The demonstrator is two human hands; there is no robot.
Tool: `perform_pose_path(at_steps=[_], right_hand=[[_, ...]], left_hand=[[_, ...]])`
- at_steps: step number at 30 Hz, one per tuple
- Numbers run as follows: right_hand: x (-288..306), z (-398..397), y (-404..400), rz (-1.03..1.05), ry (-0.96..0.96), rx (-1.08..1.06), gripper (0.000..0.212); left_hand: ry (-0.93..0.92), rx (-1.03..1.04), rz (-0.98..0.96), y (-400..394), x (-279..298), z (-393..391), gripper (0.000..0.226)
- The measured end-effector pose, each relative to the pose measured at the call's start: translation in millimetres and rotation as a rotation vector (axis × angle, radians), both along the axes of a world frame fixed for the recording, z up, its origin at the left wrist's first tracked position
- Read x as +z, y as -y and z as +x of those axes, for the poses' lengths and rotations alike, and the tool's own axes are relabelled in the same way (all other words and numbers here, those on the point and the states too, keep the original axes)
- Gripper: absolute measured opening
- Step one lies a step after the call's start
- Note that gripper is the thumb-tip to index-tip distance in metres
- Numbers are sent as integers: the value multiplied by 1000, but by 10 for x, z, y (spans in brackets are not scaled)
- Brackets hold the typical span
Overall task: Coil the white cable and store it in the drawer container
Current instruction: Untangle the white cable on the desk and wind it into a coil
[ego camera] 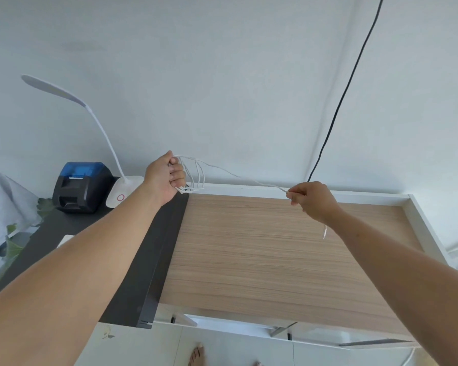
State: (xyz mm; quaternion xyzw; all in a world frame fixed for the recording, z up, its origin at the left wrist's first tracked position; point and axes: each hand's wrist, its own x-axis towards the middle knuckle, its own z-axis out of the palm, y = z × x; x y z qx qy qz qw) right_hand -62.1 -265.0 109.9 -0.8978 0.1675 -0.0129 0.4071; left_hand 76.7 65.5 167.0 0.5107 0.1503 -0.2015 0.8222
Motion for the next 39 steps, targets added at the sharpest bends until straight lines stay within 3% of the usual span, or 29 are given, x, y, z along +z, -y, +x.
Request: perform_pose_path(at_steps=[4, 10, 17, 22, 34, 39], right_hand=[[5, -26, 59, -57, -32, 41, 18], [132, 47, -299, -388, -235, 373, 16], [321, 98, -652, 22, -173, 536, 6], [418, 164, -770, 150, -63, 462, 9], [432, 183, -533, 83, 143, 117, 16], [302, 113, -451, 9, 44, 150, 14]], left_hand=[[36, 9, 96, -47, 31, -31, 41], [121, -14, 329, 195, -61, -161, 30], [197, -262, 421, 375, -183, -367, 32], [190, -407, 472, 491, -264, -600, 34], [157, -755, 400, 378, -218, -751, 34], [145, -681, 272, 356, -132, -665, 38]])
